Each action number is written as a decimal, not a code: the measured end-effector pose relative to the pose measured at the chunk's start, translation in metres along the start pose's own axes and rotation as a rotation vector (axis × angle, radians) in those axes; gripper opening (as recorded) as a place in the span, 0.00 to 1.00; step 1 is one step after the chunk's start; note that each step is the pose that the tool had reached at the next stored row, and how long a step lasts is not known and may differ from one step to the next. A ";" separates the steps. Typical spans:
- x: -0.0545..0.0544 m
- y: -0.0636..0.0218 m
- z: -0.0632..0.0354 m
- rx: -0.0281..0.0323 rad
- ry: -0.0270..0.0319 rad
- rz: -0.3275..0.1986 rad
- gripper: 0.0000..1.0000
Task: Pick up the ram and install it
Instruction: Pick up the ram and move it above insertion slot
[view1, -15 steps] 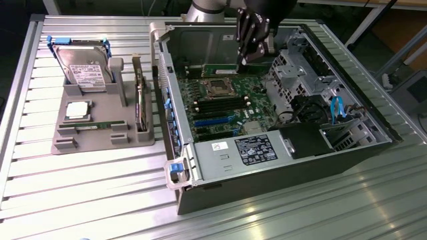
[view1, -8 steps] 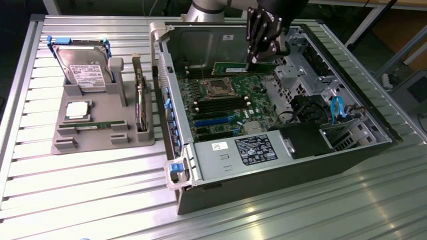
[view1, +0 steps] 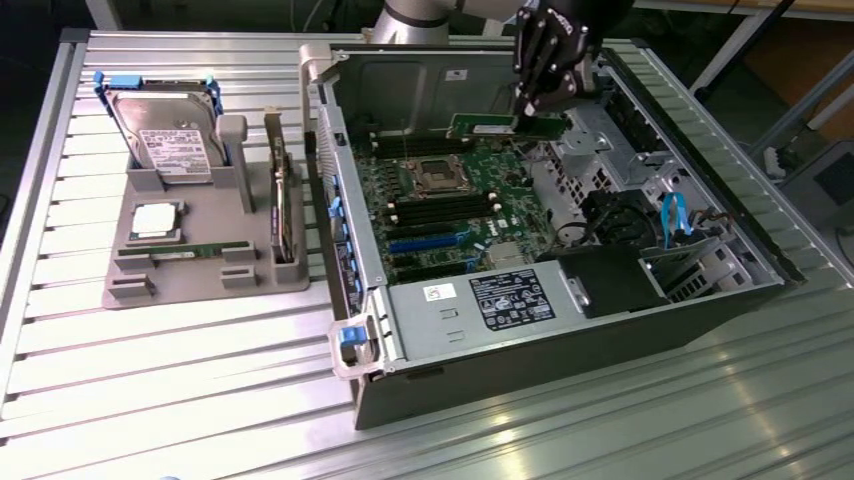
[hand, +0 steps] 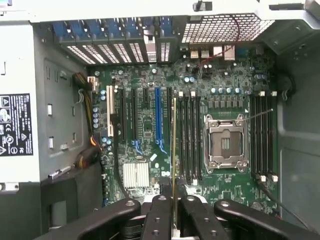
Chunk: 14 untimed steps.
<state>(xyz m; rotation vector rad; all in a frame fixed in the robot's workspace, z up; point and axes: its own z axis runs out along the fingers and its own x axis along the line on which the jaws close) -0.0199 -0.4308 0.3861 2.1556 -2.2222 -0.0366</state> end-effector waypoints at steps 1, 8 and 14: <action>-0.002 -0.0039 -0.0002 -0.0007 0.0001 0.000 0.12; -0.006 -0.0121 -0.0006 -0.0018 0.0001 -0.001 0.12; -0.006 -0.0120 0.0009 -0.0019 0.0002 -0.001 0.12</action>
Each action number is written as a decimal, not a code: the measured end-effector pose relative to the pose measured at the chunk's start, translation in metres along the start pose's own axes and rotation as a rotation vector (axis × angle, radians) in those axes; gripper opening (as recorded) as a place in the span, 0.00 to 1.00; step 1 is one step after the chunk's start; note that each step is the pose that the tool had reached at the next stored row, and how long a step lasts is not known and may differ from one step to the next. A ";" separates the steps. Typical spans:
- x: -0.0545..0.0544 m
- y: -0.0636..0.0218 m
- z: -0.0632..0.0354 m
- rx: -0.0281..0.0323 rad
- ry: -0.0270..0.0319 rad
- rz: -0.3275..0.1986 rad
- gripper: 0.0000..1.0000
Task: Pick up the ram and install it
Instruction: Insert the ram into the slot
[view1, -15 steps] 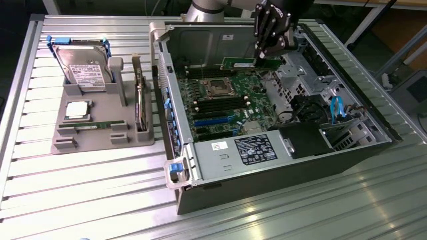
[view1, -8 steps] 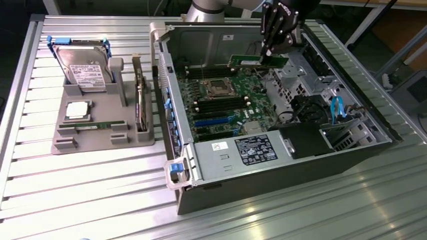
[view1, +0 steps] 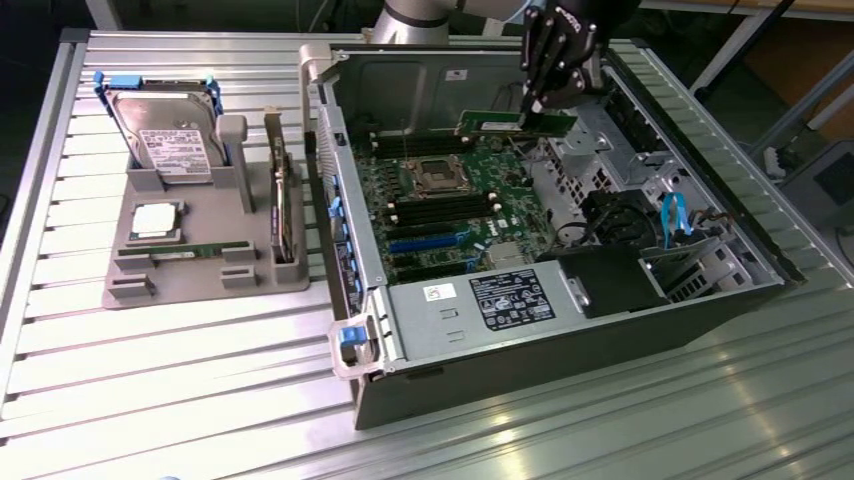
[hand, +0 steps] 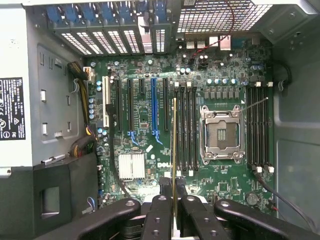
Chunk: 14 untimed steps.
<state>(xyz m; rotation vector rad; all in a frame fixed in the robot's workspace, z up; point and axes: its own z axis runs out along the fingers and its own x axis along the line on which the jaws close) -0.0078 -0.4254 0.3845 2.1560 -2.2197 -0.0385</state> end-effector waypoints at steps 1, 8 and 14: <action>0.000 0.0000 0.0003 0.0000 0.0000 0.000 0.12; 0.000 0.0011 0.0044 0.0000 0.0000 0.000 0.12; 0.000 0.0039 0.0098 0.0001 -0.0001 0.000 0.12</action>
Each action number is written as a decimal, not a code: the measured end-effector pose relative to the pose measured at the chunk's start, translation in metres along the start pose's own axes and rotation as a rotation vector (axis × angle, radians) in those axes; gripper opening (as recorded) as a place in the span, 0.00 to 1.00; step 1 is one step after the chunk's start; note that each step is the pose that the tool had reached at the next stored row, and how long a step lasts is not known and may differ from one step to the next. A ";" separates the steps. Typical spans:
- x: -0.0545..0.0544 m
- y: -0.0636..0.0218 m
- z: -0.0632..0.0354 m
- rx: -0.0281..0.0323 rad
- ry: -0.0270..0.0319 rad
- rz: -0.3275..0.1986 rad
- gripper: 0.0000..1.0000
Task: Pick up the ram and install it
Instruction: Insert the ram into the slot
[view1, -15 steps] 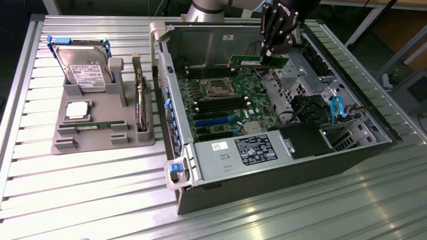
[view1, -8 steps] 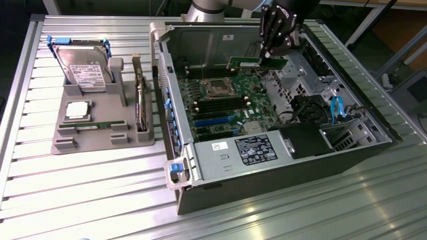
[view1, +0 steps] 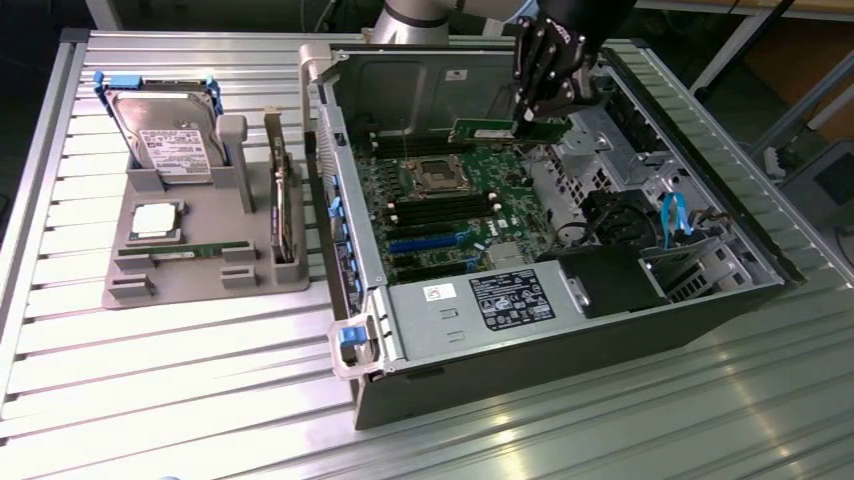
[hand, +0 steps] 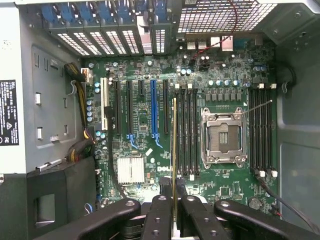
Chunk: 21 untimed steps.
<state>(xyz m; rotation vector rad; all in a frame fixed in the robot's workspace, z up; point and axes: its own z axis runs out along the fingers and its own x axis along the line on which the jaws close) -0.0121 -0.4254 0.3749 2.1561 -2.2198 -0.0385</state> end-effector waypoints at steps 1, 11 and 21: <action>0.000 0.0003 0.0010 0.0000 -0.0001 0.000 0.12; 0.000 0.0021 0.0119 0.0000 0.0000 0.000 0.12; 0.000 0.0045 0.0242 0.0000 0.0001 0.000 0.12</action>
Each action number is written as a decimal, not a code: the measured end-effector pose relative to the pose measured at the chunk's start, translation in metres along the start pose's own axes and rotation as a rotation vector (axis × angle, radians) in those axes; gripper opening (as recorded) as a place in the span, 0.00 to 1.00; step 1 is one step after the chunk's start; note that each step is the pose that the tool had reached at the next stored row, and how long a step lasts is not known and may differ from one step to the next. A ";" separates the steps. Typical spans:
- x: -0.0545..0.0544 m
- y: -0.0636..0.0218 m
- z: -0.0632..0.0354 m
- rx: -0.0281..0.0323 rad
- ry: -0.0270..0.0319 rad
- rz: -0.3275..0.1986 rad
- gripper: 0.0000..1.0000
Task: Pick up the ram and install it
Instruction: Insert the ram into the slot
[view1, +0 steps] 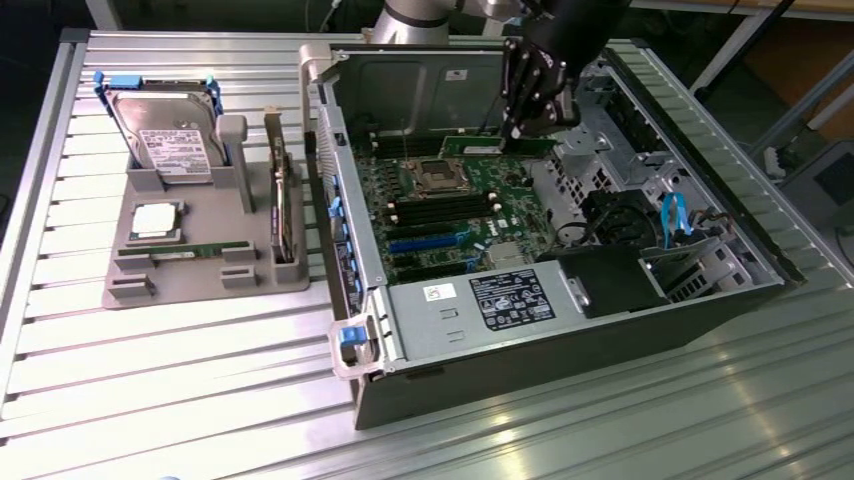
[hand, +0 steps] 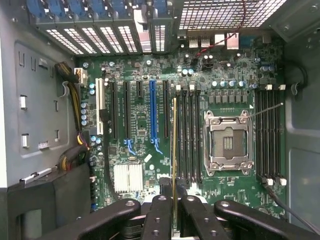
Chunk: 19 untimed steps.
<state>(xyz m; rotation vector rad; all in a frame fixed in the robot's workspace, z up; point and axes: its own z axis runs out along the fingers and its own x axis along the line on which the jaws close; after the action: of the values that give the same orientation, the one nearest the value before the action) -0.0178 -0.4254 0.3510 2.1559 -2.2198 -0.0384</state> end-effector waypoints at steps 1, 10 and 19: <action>0.000 -0.0001 0.0010 0.0000 -0.0001 0.000 0.12; 0.000 -0.0005 0.0105 0.0000 -0.0001 0.000 0.12; 0.000 -0.0012 0.0235 0.0000 -0.0001 0.000 0.12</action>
<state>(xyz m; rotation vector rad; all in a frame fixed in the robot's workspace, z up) -0.0178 -0.4254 0.3274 2.1560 -2.2198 -0.0385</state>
